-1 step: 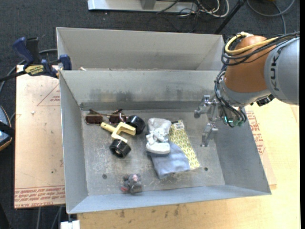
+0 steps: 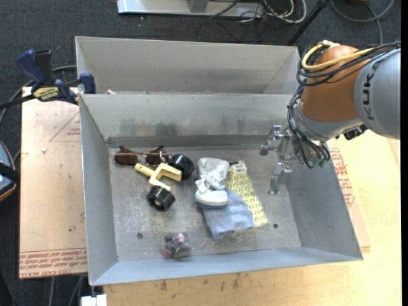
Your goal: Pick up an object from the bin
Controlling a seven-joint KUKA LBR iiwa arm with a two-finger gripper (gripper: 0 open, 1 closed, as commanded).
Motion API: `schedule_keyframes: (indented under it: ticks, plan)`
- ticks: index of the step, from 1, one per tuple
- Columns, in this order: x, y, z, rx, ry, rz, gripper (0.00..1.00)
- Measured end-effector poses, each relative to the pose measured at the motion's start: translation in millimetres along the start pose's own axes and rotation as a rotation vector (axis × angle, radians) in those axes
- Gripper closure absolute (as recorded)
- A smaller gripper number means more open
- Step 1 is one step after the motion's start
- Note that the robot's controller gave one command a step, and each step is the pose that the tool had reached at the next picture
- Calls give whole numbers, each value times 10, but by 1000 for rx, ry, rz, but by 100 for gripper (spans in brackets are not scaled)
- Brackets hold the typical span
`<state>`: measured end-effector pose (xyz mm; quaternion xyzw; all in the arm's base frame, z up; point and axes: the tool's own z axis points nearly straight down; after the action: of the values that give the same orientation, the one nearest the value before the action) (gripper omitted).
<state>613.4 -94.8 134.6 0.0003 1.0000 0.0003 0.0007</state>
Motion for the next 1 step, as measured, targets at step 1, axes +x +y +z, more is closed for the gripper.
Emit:
schedule_keyframes:
  ticks: [1]
  plan:
    - [279,451,9,0,0,-77,0]
